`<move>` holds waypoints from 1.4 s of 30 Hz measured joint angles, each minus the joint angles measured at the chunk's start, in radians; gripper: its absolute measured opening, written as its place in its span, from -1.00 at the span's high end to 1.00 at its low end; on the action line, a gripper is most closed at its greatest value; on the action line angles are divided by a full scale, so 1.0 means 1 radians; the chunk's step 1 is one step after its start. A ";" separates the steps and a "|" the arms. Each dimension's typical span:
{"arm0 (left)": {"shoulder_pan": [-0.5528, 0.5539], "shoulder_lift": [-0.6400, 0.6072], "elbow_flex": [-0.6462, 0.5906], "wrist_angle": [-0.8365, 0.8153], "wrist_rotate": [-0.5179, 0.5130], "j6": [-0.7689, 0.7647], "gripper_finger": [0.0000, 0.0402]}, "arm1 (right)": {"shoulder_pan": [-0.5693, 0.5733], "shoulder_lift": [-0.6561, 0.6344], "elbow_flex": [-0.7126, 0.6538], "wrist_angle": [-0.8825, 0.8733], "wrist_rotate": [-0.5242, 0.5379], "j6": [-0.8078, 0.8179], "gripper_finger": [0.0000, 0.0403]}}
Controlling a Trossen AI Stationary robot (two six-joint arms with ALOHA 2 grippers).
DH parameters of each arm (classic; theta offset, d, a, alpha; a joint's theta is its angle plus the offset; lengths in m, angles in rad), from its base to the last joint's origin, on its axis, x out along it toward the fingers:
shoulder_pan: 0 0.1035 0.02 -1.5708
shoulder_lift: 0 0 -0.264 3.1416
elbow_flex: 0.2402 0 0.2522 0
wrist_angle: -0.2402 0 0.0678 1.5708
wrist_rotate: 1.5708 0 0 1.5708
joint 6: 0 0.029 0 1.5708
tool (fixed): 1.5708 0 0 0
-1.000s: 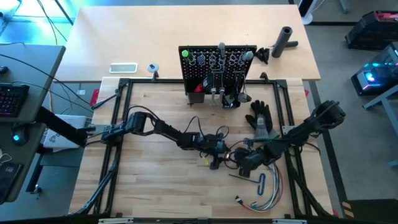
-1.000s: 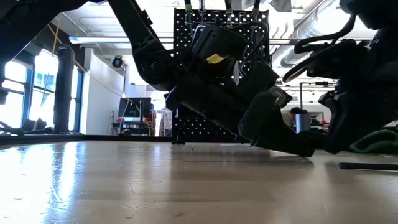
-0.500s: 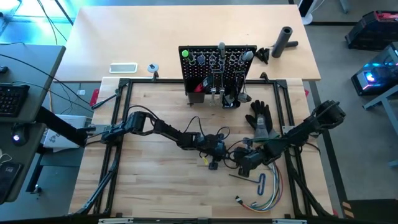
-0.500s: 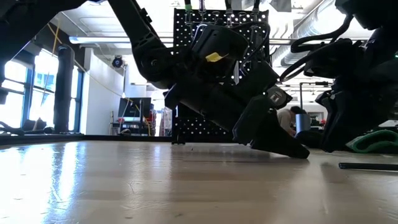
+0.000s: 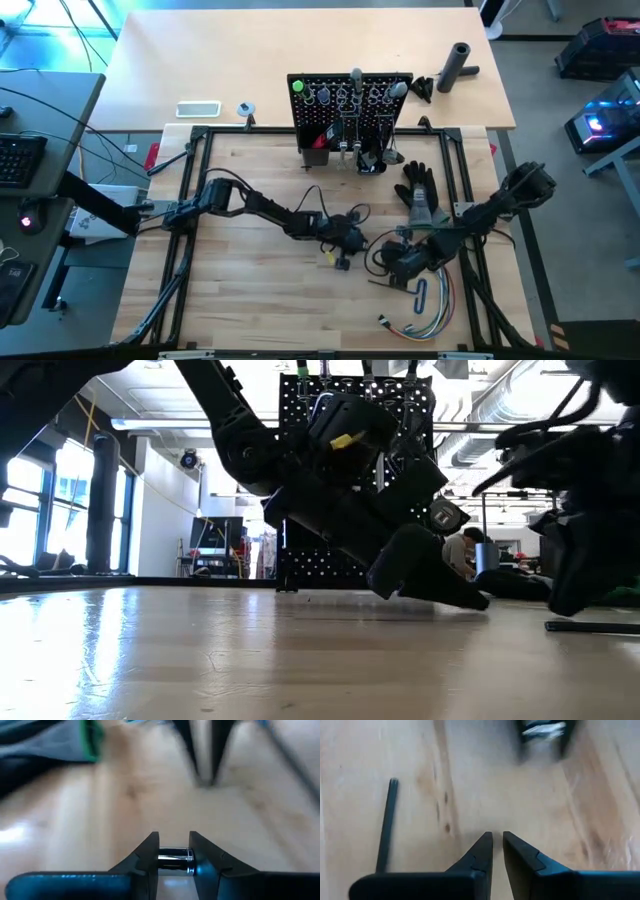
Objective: Hang tools onto peg board
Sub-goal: Put the silver socket on the right black bin on the peg board
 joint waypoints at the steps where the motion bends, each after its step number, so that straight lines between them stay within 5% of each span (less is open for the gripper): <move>1: 0.002 -0.010 -0.001 -0.007 -0.025 0.021 0.62 | 0.011 0.000 0.000 -0.007 0.002 0.015 0.81; 9: 0.031 -0.090 0.006 0.018 -0.228 0.220 0.62 | 0.094 0.000 0.000 -0.029 0.031 0.127 0.81; 20: 0.135 -0.102 0.165 -0.001 -0.523 0.494 0.61 | 0.136 0.000 0.000 -0.025 0.103 0.173 0.81; 26: 0.204 -0.094 0.210 -0.097 -0.558 0.514 0.61 | 0.135 0.000 0.000 -0.020 0.129 0.159 0.81; 42: 0.226 -0.034 0.213 -0.089 -0.455 0.572 0.43 | 0.133 0.000 0.000 -0.001 0.156 0.156 0.81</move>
